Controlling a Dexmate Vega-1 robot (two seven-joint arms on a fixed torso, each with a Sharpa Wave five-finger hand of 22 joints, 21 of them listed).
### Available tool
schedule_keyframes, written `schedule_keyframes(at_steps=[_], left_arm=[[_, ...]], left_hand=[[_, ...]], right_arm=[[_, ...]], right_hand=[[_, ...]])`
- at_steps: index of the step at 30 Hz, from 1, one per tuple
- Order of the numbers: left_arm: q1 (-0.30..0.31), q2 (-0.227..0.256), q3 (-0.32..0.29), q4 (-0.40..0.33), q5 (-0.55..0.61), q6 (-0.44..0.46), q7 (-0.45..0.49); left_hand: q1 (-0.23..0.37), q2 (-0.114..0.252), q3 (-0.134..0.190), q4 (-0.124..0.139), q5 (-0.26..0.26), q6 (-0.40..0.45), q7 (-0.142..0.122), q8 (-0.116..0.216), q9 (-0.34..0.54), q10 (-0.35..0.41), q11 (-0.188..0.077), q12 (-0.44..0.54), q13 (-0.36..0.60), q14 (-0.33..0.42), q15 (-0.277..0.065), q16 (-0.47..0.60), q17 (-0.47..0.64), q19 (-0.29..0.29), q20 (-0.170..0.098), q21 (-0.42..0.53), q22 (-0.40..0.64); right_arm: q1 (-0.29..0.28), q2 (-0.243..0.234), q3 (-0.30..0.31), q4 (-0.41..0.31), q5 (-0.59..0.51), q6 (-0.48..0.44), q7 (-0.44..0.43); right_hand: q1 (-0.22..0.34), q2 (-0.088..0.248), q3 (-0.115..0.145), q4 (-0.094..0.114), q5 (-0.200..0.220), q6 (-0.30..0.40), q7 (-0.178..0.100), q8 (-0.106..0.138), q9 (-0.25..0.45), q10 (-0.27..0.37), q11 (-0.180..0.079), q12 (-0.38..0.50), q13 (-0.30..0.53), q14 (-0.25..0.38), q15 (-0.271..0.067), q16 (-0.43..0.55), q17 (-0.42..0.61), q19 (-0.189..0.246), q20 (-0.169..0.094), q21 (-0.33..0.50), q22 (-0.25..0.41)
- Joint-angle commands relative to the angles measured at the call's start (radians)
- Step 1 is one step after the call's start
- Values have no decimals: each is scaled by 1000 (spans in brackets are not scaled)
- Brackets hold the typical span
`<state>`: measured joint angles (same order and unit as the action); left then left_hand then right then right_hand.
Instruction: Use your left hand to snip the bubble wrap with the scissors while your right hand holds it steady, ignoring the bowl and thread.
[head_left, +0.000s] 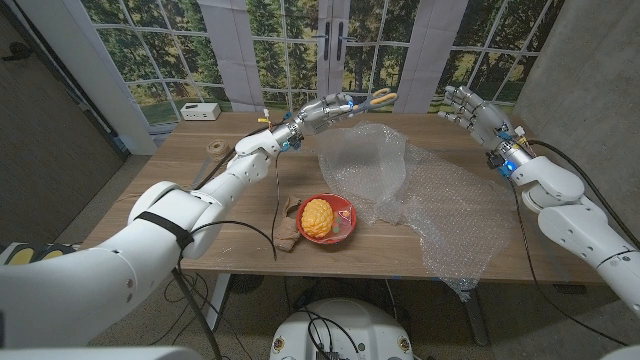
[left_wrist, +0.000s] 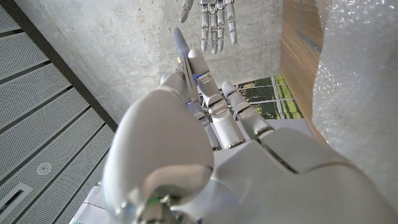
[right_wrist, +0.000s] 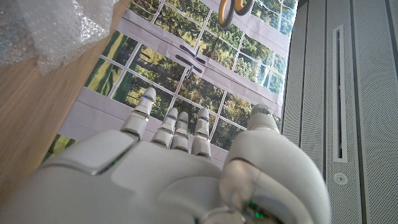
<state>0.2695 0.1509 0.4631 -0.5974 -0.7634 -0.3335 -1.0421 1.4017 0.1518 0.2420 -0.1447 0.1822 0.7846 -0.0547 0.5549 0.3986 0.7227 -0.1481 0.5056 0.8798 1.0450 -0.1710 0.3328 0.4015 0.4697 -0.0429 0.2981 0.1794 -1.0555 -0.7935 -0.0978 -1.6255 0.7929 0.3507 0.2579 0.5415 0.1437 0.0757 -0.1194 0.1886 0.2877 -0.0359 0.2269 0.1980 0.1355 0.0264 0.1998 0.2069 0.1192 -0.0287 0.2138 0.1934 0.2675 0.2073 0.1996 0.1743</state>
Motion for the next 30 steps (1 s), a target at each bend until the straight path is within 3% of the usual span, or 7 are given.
schedule_keyframes(at_steps=[1,7,13,17,25,30], left_arm=[[10,24,29,-61,44,34,51],[15,39,40,-81,51,58,68],[-2,33,42,-44,54,54,63],[-19,25,43,-5,57,43,50],[-53,1,41,80,68,15,22],[-78,-11,40,124,79,-5,4]], left_hand=[[11,2,-2,-1,6,12,-3,3,0,8,0,-5,0,8,-72,-4,5,10,-63,-1,2],[12,1,-3,0,6,14,-3,3,-2,8,-2,-6,2,9,-72,-6,6,11,-63,-2,2],[13,1,-3,-1,6,15,-2,3,-4,11,0,-8,1,9,-72,-8,8,14,-62,-1,2],[13,1,-4,-1,6,15,-3,3,-4,12,0,-9,0,7,-72,-11,6,17,-63,-1,2],[12,1,-6,1,8,15,-4,2,-7,10,2,-13,-1,8,-72,-14,6,18,-66,-2,2],[13,0,-7,1,8,17,-3,2,-9,10,3,-15,0,8,-72,-16,7,17,-65,-4,2]], right_arm=[[3,-25,2,3,-27,11,-1],[1,-36,12,-4,-39,20,-7],[-8,-56,24,-16,-68,18,-32],[-23,-76,33,-37,-115,7,-80],[-56,-131,57,-104,-205,-59,-179],[-72,-156,71,-143,-243,-120,-235]], right_hand=[[16,-2,2,-9,-2,8,-3,4,2,1,-3,5,4,-7,1,-6,2,-4,-4,-4,2],[17,-2,3,-10,-2,6,-2,2,3,-2,-8,4,4,-10,1,-7,2,-7,-3,-5,2],[18,-2,5,-11,-2,6,-2,0,3,-3,-13,4,4,-16,4,-8,3,-9,-3,-6,2],[19,-2,9,-11,-3,26,-24,4,4,5,-52,8,5,-17,6,-6,5,-14,-2,-7,2],[15,3,11,-7,-3,24,-16,0,5,6,-42,8,5,-24,14,-6,8,-20,-7,-8,2],[21,0,16,-12,-3,34,-16,1,5,28,-49,16,5,-13,13,-1,8,-14,-10,-5,2]])
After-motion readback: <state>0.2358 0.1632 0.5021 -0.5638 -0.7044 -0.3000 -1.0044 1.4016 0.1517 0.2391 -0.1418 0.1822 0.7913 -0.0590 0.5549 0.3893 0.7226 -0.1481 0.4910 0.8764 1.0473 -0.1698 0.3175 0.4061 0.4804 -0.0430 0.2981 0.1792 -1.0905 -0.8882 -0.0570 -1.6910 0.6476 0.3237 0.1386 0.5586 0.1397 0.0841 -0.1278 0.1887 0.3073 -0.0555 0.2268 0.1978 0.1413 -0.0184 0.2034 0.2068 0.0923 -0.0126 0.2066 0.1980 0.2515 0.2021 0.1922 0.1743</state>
